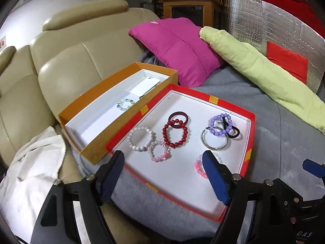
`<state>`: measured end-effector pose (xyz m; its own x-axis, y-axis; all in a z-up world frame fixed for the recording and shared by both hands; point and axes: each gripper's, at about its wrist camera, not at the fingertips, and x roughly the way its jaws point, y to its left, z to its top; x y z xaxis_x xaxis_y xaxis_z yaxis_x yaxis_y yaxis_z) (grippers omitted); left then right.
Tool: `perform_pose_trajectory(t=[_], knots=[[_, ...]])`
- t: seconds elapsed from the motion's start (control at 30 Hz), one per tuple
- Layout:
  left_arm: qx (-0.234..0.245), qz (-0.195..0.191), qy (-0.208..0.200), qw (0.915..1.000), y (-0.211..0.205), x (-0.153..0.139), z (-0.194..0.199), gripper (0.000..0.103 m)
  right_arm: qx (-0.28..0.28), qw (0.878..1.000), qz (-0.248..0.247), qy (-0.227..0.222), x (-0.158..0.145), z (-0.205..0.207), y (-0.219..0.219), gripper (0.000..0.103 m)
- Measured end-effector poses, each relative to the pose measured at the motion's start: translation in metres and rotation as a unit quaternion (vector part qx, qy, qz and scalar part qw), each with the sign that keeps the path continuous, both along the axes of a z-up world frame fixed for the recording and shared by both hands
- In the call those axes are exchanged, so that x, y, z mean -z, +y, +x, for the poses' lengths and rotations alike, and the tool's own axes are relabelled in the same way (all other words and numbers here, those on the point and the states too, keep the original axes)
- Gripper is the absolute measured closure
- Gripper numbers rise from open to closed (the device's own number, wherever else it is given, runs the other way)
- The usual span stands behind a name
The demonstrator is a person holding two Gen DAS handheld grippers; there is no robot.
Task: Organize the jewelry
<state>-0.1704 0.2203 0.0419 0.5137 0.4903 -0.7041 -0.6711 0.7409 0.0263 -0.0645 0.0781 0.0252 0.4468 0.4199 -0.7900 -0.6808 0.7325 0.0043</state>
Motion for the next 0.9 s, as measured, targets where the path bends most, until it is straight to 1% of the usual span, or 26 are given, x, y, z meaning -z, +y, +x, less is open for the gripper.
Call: perform_pose_trajectory(t=[0.17,0.23,0.3,0.33,0.6,0.9], knots=[[-0.014,-0.005,-0.007,0.9999,-0.009,-0.006,-0.018,0.019,0.001,1.0,0.0,-0.017,-0.009,-0.014,-0.006,0.0],[-0.02,0.002,-0.007,0.9998,-0.012,-0.008,-0.023,0.015,0.0,1.0,0.001,-0.023,-0.013,-0.018,-0.009,0.0],[-0.027,0.011,-0.007,0.9995,-0.014,-0.011,-0.026,0.007,0.003,1.0,-0.001,-0.029,-0.016,-0.021,-0.012,0.0],[-0.03,0.013,-0.01,0.9994,-0.014,-0.013,-0.029,0.006,0.005,1.0,-0.001,-0.031,-0.017,-0.023,-0.013,0.0],[-0.03,0.009,-0.022,0.9993,-0.016,-0.019,-0.036,0.003,0.006,0.999,0.005,-0.039,-0.027,-0.03,-0.013,0.0],[-0.033,0.0,-0.026,0.9991,-0.011,-0.017,-0.037,0.003,0.002,0.999,-0.001,-0.037,-0.023,-0.031,-0.009,0.0]])
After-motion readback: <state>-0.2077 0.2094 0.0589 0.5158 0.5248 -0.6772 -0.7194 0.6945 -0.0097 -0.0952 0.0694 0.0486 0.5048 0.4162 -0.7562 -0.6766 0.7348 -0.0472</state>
